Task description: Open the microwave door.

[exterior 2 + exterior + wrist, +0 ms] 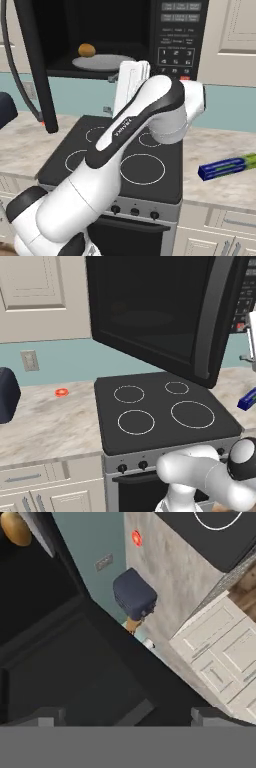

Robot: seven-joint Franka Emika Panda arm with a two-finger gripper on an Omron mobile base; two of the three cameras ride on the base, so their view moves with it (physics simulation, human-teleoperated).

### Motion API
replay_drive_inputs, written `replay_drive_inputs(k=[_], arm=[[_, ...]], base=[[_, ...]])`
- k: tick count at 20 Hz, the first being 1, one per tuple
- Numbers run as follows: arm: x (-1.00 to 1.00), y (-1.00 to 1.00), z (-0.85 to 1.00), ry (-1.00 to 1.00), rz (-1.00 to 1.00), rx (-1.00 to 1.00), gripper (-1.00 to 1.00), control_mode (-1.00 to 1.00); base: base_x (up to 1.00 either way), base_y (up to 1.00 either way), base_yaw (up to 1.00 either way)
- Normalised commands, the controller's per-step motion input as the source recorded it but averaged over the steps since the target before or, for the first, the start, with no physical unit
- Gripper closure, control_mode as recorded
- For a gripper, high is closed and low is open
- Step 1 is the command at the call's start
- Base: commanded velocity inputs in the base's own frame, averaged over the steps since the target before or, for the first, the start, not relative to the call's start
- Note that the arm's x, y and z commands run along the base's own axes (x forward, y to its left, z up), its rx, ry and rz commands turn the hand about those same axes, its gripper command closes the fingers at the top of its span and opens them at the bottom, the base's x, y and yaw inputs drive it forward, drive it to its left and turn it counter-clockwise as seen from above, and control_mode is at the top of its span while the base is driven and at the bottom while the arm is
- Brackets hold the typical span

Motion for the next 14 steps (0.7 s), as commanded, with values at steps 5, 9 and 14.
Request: replay_drive_inputs(k=[5,9,14], arm=[[0.09,0.95,0.20,0.19,0.20,0.17,-1.00,-1.00],[-0.27,0.98,0.36,0.13,0.20,0.04,-1.00,-1.00],[-0.77,0.98,0.36,0.03,0.19,0.00,-1.00,-1.00]], base=[[0.00,0.00,0.00],[0.00,0.00,0.00],[0.00,0.00,0.00]])
